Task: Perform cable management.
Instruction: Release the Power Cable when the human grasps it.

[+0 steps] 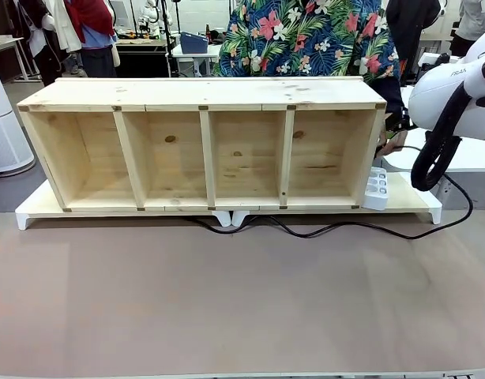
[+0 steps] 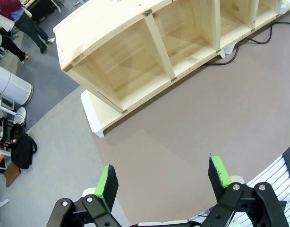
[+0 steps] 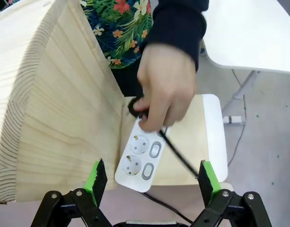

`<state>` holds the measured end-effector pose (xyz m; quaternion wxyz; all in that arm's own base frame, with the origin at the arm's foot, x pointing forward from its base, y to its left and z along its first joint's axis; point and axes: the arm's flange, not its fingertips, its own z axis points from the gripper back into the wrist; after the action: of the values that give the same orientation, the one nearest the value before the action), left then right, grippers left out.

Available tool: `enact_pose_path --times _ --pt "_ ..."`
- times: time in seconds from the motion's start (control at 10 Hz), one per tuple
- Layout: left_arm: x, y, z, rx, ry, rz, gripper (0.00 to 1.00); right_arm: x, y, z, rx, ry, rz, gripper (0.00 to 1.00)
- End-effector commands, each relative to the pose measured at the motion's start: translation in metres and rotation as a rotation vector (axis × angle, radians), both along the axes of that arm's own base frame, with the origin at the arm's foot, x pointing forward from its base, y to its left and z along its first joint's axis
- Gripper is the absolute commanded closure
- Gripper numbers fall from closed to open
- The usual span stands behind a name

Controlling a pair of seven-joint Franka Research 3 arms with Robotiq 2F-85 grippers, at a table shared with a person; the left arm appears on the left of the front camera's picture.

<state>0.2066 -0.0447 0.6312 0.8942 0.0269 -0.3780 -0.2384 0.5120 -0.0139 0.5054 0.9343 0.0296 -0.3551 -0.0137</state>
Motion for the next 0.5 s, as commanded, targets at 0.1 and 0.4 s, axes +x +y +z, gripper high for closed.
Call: enact_pose_path --times 0.1,0.4 --pt "-0.0005 0.0006 -0.0002 -0.007 0.0 0.004 0.0 0.0 -0.0009 0.0001 0.0 0.0 -0.001 0.0" --pt "-0.0005 0.0006 -0.0002 -0.007 0.0 0.004 0.0 0.0 -0.0009 0.0001 0.0 0.0 -0.001 0.0"
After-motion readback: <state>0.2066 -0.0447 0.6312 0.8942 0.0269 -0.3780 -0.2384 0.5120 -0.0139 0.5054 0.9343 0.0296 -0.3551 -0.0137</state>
